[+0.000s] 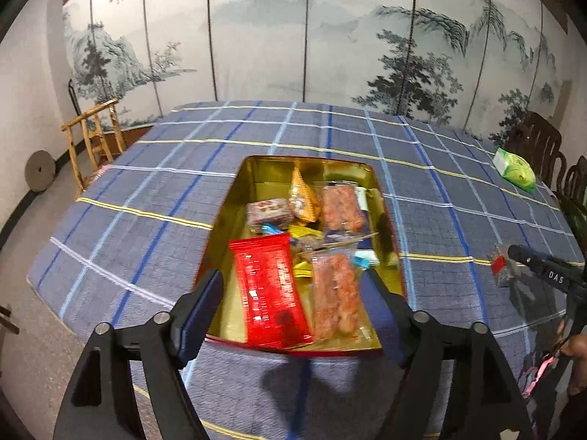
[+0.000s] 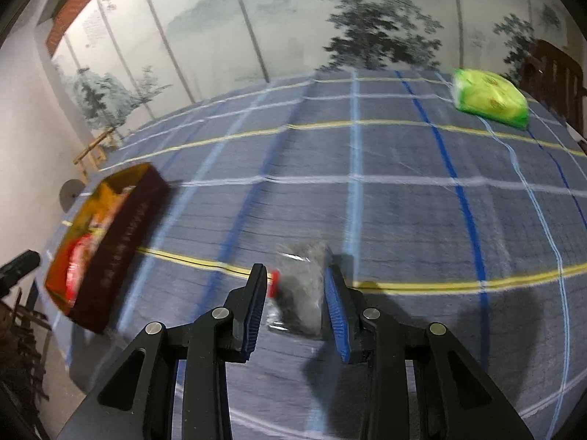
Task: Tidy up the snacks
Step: 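Withdraw the left gripper from the gold tin, then carry the dark snack bag into the gold tin and open the right gripper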
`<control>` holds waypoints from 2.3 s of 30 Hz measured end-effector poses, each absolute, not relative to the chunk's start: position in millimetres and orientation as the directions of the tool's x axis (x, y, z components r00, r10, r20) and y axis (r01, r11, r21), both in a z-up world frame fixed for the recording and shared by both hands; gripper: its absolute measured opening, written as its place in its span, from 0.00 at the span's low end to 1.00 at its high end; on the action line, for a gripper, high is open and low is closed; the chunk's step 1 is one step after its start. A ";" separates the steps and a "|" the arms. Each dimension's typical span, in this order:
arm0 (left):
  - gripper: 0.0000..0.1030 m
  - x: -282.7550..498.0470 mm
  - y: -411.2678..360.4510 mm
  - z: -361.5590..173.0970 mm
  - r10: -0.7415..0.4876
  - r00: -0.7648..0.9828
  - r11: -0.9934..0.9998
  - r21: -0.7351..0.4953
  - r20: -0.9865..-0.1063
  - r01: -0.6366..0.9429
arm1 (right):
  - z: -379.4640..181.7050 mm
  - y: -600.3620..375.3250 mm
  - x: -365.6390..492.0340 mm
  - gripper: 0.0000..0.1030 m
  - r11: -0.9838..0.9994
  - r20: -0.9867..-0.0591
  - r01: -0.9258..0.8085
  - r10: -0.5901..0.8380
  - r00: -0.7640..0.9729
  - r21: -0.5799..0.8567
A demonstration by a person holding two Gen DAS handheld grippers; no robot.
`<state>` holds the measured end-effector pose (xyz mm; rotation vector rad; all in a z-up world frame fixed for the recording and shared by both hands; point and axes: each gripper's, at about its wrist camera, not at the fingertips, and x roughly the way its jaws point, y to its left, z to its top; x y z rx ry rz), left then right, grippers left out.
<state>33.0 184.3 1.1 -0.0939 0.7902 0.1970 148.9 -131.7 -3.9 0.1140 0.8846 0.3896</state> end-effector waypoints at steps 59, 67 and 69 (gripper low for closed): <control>0.79 -6.9 245.4 -1.0 0.186 0.675 0.963 -0.005 -0.713 -0.271 | 37.8 142.5 195.3 0.35 0.724 -0.736 -0.627 0.587 0.339 0.289; 0.81 -4.3 248.9 -5.0 0.186 0.668 0.962 -0.005 -0.721 -0.274 | 24.3 147.9 207.2 0.35 0.742 -0.753 -0.602 0.568 0.332 0.294; 0.81 -3.5 249.4 -6.2 0.184 0.666 0.962 -0.006 -0.723 -0.272 | 21.9 150.1 208.9 0.35 0.742 -0.756 -0.601 0.568 0.326 0.298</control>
